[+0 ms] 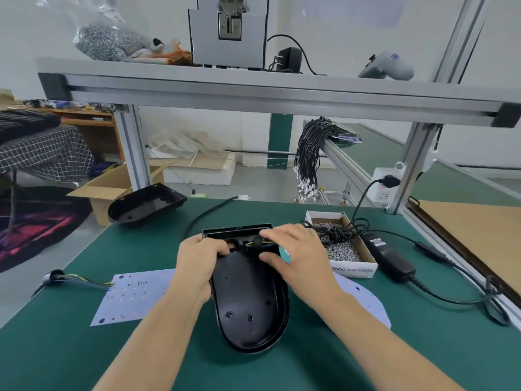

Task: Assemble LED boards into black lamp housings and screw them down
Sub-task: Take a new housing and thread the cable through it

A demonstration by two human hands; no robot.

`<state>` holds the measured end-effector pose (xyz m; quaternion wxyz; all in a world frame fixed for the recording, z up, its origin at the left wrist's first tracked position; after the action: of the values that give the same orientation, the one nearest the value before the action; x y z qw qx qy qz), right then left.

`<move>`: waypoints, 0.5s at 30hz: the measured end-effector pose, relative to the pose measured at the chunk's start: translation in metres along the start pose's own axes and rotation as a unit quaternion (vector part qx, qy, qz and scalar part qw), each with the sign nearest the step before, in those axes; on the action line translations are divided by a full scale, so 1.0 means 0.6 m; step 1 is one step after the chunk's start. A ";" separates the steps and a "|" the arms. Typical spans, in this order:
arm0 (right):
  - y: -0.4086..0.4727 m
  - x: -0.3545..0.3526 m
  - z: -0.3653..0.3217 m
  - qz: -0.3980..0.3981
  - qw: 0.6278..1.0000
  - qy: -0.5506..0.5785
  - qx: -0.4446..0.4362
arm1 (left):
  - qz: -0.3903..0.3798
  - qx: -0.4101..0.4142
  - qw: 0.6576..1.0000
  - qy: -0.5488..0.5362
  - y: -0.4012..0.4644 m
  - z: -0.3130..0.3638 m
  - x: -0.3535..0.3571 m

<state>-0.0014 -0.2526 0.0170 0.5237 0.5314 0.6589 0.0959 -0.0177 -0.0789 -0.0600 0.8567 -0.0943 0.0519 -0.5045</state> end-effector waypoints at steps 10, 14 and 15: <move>0.003 0.001 0.013 0.052 0.996 0.018 0.069 | -0.080 0.032 0.994 -0.060 -0.034 0.006 0.055; 0.010 0.012 0.005 0.048 0.995 0.040 0.073 | -0.075 0.052 0.993 -0.071 -0.044 0.012 0.060; 0.012 0.014 0.002 0.045 0.996 0.040 0.072 | -0.071 0.056 0.993 -0.073 -0.045 0.012 0.060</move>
<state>0.0048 -0.2433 0.0163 0.4530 0.5925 0.6596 0.0929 -0.0222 -0.1224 -0.0466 0.8241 -0.0867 -0.0461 -0.5579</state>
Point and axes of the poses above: each hand's wrist, its own y-axis towards the middle knuckle, its own x-axis out of the palm, z = x × y, the point moved 10 cm from there along y, towards the middle knuckle, and after that the axes turned 11 degrees about y, right-handed, at the moved point
